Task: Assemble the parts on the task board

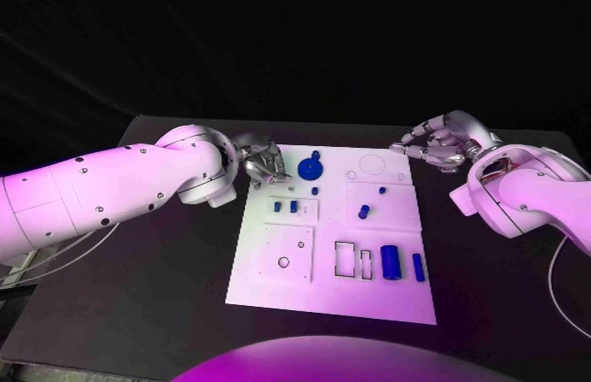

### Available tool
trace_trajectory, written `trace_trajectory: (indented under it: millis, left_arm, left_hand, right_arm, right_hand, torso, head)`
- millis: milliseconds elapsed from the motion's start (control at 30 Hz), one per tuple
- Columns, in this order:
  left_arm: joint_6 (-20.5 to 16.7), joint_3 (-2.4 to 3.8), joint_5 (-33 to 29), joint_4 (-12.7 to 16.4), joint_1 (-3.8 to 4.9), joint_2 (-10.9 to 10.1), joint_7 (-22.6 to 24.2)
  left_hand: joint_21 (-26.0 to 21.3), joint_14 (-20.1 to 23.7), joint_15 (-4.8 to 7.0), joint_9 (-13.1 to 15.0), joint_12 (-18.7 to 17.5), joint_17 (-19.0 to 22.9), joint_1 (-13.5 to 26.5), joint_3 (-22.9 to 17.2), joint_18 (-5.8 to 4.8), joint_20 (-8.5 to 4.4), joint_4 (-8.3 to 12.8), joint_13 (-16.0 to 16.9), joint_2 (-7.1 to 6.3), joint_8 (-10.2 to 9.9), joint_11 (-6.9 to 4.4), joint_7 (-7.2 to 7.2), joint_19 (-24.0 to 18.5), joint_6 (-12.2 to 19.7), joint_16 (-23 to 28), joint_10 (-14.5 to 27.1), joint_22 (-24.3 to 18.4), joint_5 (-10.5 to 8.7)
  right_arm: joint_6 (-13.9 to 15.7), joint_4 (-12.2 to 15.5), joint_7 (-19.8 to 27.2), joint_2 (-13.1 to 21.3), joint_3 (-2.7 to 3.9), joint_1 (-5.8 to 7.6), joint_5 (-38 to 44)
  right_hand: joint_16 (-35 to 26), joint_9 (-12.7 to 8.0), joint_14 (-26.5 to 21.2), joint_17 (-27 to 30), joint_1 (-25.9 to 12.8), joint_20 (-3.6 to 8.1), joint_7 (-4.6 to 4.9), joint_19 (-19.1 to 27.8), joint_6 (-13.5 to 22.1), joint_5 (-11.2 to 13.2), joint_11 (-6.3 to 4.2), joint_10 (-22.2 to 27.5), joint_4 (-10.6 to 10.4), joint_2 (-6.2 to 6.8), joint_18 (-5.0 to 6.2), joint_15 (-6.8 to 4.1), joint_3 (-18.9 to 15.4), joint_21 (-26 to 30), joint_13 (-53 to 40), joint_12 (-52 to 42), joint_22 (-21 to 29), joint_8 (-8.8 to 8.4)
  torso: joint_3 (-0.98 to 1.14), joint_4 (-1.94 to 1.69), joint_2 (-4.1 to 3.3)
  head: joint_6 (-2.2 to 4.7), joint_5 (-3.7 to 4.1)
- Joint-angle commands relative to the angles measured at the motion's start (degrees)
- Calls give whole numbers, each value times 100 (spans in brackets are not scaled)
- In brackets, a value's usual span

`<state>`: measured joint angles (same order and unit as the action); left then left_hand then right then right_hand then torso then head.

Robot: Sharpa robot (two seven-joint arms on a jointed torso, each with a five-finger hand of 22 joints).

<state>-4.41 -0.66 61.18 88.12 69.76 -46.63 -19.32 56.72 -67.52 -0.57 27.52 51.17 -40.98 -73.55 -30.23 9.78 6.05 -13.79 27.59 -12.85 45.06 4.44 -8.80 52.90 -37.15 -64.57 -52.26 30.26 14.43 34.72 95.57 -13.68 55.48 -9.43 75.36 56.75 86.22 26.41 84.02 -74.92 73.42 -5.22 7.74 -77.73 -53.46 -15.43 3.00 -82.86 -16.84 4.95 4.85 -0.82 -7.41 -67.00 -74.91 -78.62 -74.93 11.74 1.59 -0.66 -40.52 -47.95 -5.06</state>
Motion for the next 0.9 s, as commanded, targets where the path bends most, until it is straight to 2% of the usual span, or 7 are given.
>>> trace_trajectory:
  millis: [33,67,133,267,500,700,900]
  left_arm:
    - [-1063,-75,23,-34,-2,96,1615]
    - [-1211,-108,130,-54,-4,130,1827]
    - [-1449,-163,414,-91,-13,202,2189]
    - [-1560,-227,1172,-169,-41,354,2533]
    - [-865,-281,2195,-316,-49,572,2287]
    - [-286,-301,2623,-530,-50,804,2096]
    - [134,-307,2846,-692,-50,944,1938]
  left_hand:
    - [-180,312,-62,-175,-225,383,-471,-240,61,74,210,-247,-73,-130,58,-45,-105,-63,295,29,-106,5]
    - [-307,548,-124,-344,-464,514,-581,-379,53,129,255,-470,-180,-294,112,-141,-237,-91,498,91,-166,-8]
    - [-326,556,-150,-489,-624,583,-652,-415,60,165,306,-645,-223,-436,164,-169,-250,-95,532,92,-176,-34]
    - [-416,623,-237,-805,-1208,679,-611,-140,67,249,332,-1104,-350,-787,237,-207,-294,70,517,412,-227,-101]
    - [-431,709,-241,-1169,-1644,765,-747,36,68,269,379,-1535,-316,-1140,254,-30,-302,-151,353,520,-234,-74]
    - [-297,611,-247,-1346,-1717,743,-745,183,70,269,369,-1681,-338,-1356,252,-26,-244,-351,25,467,-152,-94]
    - [-193,558,-241,-1437,-1727,737,-715,444,71,273,314,-1761,-321,-1467,241,-29,-208,-458,-270,440,-87,-92]
  right_arm:
    - [25,0,72,-6,0,-3,58]
    - [22,1,77,-7,0,-3,58]
    - [23,1,95,-9,0,-3,58]
    - [42,-10,135,-13,0,-3,57]
    - [115,-17,116,-28,0,-3,90]
    - [175,-20,98,-41,0,-3,128]
    - [202,-20,90,-47,0,-3,143]
  right_hand:
    - [-78,5,300,-119,5,1,-4,106,58,-11,-1,199,1,-22,82,-17,-36,156,-167,274,73,38]
    - [-237,7,207,218,31,-1,-3,301,86,-11,-2,414,-3,-24,154,-23,-42,534,162,633,300,53]
    - [-331,9,164,387,46,3,-6,390,103,-12,-5,484,-2,-25,190,-24,-44,736,302,781,420,67]
    - [-518,15,92,689,58,11,-12,552,125,-12,-12,630,-4,-28,256,-33,-39,1145,600,1095,667,97]
    - [-761,18,5,1051,53,16,-13,707,157,-14,-17,872,-5,-10,322,-39,-39,1590,1079,1595,936,123]
    - [-975,25,-49,1323,44,25,-24,802,162,-16,-28,1073,-6,10,372,-50,-32,1959,1556,2088,1160,161]
    - [-1036,26,-56,1381,37,28,-27,807,167,-16,-31,1145,-7,17,380,-54,-30,2049,1753,2292,1212,174]
  torso:
    - [2,6,-8]
    - [3,11,-12]
    - [-4,15,-21]
    - [-13,14,-18]
    - [-3,20,-15]
    - [-17,12,-22]
    - [-7,25,-22]
  head:
    - [23,31]
    - [36,31]
    - [58,49]
    - [72,54]
    - [94,70]
    - [109,84]
    - [111,87]
